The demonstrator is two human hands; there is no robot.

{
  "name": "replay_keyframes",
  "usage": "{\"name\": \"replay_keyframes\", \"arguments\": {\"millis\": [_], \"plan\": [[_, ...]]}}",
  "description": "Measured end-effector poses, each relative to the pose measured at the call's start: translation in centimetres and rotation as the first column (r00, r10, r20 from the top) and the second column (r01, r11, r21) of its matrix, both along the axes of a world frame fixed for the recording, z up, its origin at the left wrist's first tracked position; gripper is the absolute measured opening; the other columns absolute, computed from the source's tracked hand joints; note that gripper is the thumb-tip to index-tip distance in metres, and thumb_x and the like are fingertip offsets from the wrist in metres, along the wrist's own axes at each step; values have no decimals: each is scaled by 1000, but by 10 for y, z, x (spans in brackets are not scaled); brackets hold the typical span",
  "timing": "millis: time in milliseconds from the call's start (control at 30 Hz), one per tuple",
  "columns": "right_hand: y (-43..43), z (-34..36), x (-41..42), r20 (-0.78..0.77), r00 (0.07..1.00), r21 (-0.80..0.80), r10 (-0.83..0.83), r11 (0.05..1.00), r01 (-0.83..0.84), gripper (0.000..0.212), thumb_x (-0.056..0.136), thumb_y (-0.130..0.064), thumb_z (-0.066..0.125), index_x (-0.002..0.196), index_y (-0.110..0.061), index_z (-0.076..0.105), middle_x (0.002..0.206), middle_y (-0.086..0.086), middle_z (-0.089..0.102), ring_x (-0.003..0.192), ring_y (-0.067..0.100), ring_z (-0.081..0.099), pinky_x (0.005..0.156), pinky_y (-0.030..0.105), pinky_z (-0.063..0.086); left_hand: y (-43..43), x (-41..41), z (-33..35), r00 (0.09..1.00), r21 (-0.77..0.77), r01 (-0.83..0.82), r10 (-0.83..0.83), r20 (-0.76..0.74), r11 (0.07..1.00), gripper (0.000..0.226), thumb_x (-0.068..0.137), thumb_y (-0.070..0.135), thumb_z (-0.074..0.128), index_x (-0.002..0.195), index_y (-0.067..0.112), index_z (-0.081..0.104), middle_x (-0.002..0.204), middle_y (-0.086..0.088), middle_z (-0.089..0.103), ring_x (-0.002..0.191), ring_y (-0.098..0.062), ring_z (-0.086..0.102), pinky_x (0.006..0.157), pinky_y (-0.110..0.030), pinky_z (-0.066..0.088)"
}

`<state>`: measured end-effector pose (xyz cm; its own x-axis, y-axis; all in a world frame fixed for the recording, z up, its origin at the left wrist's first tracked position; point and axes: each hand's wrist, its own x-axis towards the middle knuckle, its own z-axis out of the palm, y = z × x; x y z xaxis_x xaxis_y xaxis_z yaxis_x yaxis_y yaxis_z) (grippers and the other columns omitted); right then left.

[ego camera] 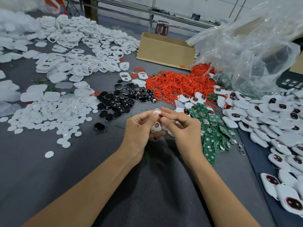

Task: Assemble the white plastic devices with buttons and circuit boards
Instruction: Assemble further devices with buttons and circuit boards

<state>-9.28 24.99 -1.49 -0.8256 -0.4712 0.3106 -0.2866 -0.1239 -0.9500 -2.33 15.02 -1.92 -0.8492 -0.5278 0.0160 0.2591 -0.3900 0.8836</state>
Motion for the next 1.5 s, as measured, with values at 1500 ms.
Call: {"name": "replay_keyframes", "arguments": {"millis": [1500], "plan": [[0,4,-1,-75,995,214,-59,974,74,20,89,-8,63,106,-16,69,72,-2,65,60,3,56,58,20,46,5,-4,6,996,-119,-45,54,74,992,19,97,9,52,94,7,71,85,-12,70,74,-17,66,58,-30,60]]}}
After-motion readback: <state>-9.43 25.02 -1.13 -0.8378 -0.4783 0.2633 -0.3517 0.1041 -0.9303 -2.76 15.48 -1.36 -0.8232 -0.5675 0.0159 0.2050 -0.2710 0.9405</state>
